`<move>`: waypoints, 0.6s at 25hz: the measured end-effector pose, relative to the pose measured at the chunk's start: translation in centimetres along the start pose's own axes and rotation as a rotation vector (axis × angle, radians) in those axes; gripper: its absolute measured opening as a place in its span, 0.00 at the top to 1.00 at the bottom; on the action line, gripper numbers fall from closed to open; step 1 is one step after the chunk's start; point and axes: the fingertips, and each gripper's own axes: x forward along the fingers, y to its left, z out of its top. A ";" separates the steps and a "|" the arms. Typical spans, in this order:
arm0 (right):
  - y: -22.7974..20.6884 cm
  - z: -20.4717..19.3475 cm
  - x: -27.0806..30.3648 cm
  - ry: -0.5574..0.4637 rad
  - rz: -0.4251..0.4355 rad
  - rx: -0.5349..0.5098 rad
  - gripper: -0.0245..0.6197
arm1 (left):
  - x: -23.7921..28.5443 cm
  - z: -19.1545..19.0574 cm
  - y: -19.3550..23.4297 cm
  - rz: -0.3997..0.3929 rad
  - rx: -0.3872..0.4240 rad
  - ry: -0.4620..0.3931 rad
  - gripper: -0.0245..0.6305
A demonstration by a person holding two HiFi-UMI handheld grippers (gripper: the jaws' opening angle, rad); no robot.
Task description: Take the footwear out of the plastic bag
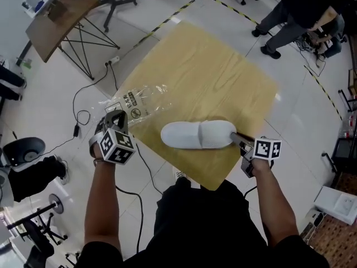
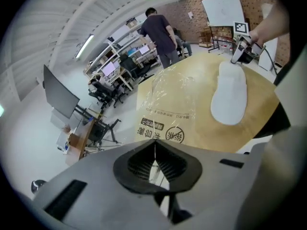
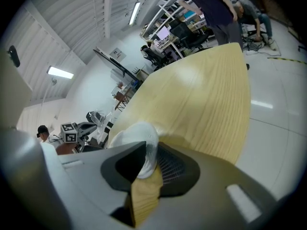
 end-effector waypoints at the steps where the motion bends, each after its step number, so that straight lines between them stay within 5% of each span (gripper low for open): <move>1: 0.0 0.0 0.0 -0.001 0.001 -0.002 0.84 | 0.5 2.0 -0.7 -0.019 0.019 -0.024 0.95; 9: 0.3 0.3 -0.2 -0.005 0.017 -0.003 0.84 | 5.0 15.9 -7.0 -0.161 0.080 -0.137 0.95; 15: 0.0 0.2 -0.1 -0.007 0.029 0.005 0.84 | 8.1 20.1 -12.6 -0.272 0.165 -0.100 0.95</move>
